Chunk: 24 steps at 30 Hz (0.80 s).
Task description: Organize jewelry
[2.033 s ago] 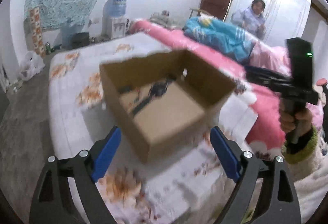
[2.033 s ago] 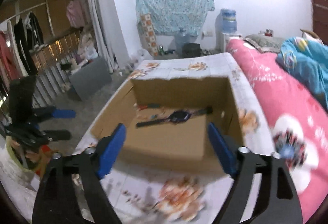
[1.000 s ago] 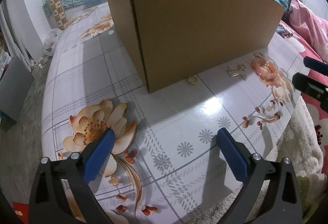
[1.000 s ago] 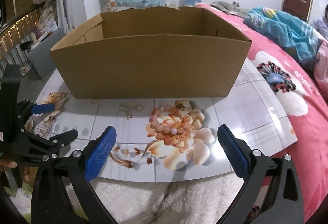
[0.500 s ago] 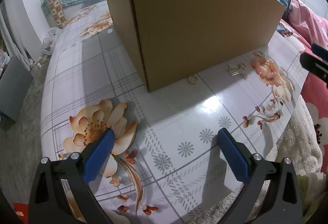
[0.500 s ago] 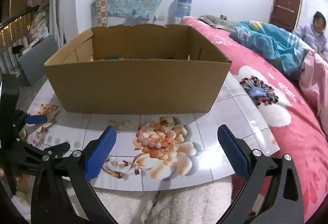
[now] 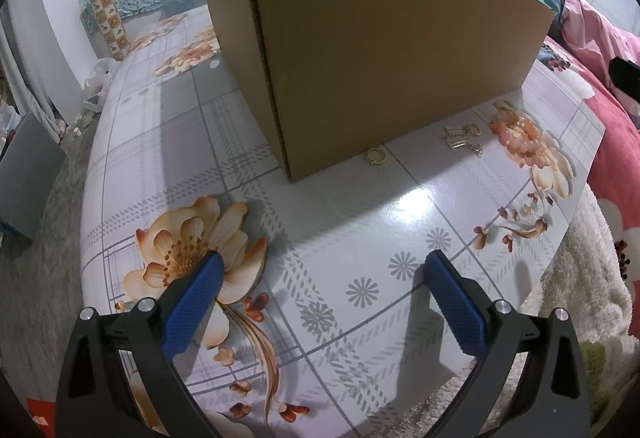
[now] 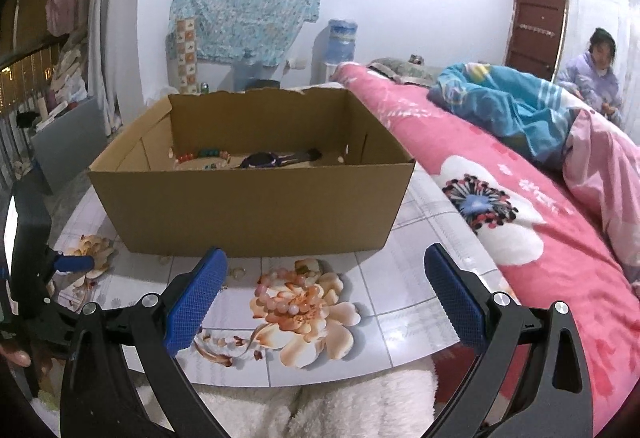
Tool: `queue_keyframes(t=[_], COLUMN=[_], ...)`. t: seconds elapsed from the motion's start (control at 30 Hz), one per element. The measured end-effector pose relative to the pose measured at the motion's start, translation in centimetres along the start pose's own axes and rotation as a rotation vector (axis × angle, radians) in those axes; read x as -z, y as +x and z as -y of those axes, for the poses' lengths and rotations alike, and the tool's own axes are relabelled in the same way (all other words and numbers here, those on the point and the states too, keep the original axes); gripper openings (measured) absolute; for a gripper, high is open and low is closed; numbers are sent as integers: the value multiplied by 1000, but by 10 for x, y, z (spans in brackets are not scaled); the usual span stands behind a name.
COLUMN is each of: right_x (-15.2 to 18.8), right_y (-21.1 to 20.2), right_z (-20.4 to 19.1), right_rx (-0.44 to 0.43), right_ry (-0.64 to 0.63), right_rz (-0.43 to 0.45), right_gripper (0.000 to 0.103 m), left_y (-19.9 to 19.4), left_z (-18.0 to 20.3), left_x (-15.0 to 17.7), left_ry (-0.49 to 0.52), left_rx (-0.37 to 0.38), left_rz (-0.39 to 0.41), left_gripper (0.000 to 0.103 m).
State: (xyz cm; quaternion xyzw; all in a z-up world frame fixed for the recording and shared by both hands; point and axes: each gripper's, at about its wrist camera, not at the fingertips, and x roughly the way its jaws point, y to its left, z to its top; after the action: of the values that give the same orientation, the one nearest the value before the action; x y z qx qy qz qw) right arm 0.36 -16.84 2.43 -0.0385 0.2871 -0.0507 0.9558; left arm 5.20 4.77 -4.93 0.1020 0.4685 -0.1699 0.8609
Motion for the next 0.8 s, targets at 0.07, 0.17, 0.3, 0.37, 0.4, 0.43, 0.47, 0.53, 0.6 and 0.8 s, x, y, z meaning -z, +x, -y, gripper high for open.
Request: queue_keyframes(t=[0.07, 0.17, 0.3, 0.37, 0.4, 0.43, 0.47, 0.53, 0.6, 0.8], right_x=[0, 0, -1, 0, 0, 0, 0, 2, 2, 1], right_y=[-2, -4, -6, -5, -5, -5, -5, -7, -7, -4], right_z=[0, 0, 1, 1, 0, -1, -1, -3, -4, -1], right_rx=[10, 17, -5, 5, 8, 9, 4, -13, -15, -52], right_ry=[0, -6, -15, -28, -33, -40, -49, -61, -68, -38], right_rz=[10, 20, 32, 35, 34, 32, 34, 53, 51, 31], right_gripper=[95, 95, 95, 95, 95, 95, 95, 95, 95, 95], left_y=[0, 0, 1, 1, 0, 0, 0, 0, 1, 1], left_z=[0, 0, -1, -1, -1, -1, -1, -1, -1, -1], left_x=[0, -1, -1, -2, -2, -2, -2, -2, -2, -3], left_ry=[-1, -2, -10, -10, -10, -10, -9, -6, 3, 12], left_rx=[0, 0, 0, 0, 0, 0, 0, 3, 7, 13], left_rz=[-2, -3, -8, -10, -10, -10, -9, -8, -9, -4], left_gripper=[99, 99, 99, 99, 99, 99, 99, 99, 99, 99])
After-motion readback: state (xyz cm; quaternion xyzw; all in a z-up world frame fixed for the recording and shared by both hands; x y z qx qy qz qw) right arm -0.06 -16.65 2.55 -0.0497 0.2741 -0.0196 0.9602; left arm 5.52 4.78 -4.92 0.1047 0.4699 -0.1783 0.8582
